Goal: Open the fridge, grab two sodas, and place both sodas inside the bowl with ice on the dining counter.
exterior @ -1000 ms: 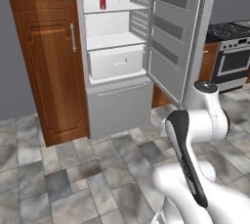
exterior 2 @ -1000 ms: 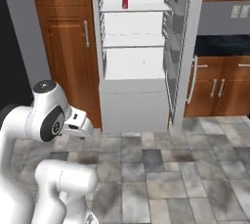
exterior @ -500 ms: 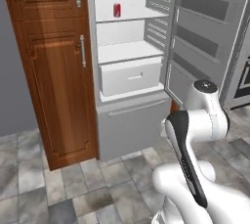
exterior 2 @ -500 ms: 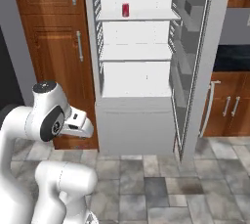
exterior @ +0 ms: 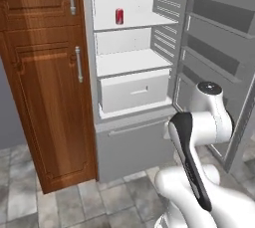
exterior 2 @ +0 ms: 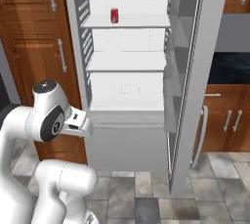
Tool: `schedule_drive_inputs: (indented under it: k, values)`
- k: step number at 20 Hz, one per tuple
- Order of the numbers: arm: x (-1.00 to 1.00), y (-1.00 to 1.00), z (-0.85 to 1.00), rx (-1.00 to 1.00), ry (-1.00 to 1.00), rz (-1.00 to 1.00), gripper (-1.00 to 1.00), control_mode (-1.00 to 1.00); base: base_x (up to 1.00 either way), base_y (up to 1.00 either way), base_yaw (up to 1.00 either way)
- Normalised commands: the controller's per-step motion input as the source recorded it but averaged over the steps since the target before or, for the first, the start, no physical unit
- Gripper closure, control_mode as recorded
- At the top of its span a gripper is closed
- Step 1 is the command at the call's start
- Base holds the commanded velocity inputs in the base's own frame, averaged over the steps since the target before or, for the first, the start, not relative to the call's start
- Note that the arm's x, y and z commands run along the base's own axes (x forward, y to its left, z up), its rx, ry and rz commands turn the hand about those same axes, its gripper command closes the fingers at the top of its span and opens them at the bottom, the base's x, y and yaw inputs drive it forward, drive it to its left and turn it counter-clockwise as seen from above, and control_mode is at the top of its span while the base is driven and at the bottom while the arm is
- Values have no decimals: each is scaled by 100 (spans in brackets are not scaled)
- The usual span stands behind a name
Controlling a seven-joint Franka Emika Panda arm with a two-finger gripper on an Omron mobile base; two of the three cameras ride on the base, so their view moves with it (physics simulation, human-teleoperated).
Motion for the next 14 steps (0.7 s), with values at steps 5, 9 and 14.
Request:
schedule_drive_inputs:
  k: [5,9,14]
  values:
    - [0,0,0,0,0,0,-100,100,79,-8,2]
    - [0,0,0,0,0,0,-100,100,72,0,0]
    - [0,0,0,0,0,0,-100,100,72,0,0]
